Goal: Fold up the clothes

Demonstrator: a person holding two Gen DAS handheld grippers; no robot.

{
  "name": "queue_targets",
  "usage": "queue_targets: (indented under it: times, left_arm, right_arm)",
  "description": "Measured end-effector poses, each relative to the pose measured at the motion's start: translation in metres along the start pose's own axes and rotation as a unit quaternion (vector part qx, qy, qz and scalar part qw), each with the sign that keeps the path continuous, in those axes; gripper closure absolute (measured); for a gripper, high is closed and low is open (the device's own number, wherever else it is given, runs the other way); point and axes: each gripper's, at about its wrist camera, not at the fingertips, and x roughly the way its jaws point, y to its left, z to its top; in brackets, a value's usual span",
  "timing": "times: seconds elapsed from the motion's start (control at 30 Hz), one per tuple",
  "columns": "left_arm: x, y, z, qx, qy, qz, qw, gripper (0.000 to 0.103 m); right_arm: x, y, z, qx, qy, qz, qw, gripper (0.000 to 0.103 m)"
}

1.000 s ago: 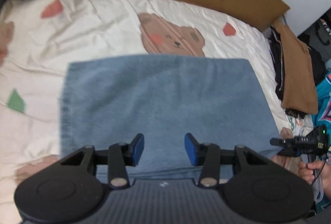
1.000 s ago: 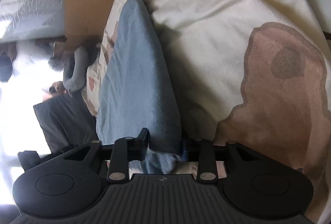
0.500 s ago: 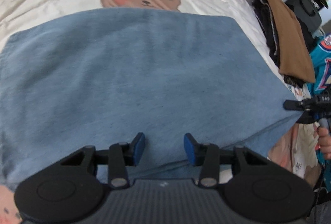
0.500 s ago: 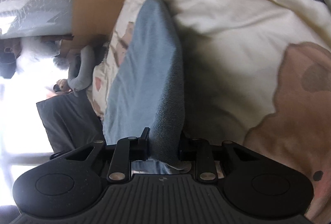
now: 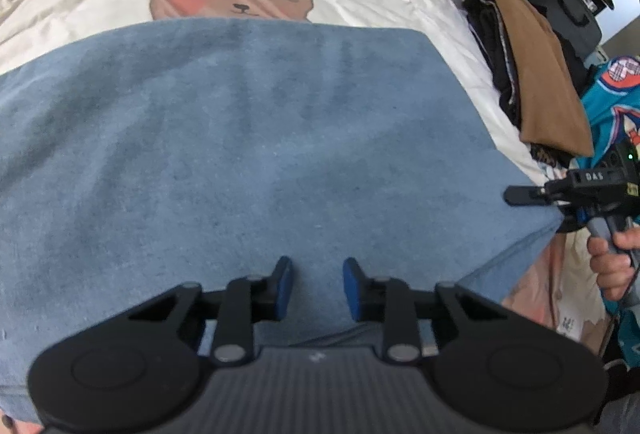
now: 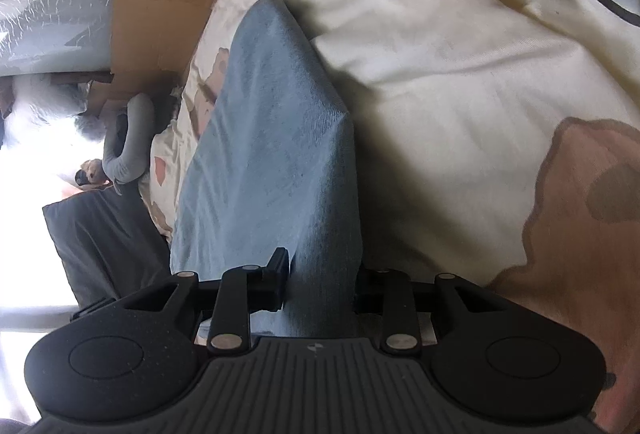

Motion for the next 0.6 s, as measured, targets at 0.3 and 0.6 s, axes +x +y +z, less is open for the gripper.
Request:
queue_targets:
  times: [0.3, 0.6]
  left_arm:
    - [0.009, -0.006, -0.006, -0.002, 0.007, 0.012, 0.9999, 0.084]
    - [0.012, 0.004, -0.021, -0.05, 0.007, 0.016, 0.9986, 0.101]
  right_arm:
    - [0.003, -0.001, -0.001, 0.003, -0.007, 0.01, 1.0, 0.071]
    - [0.005, 0.003, 0.0, -0.003, -0.012, 0.008, 1.0, 0.071]
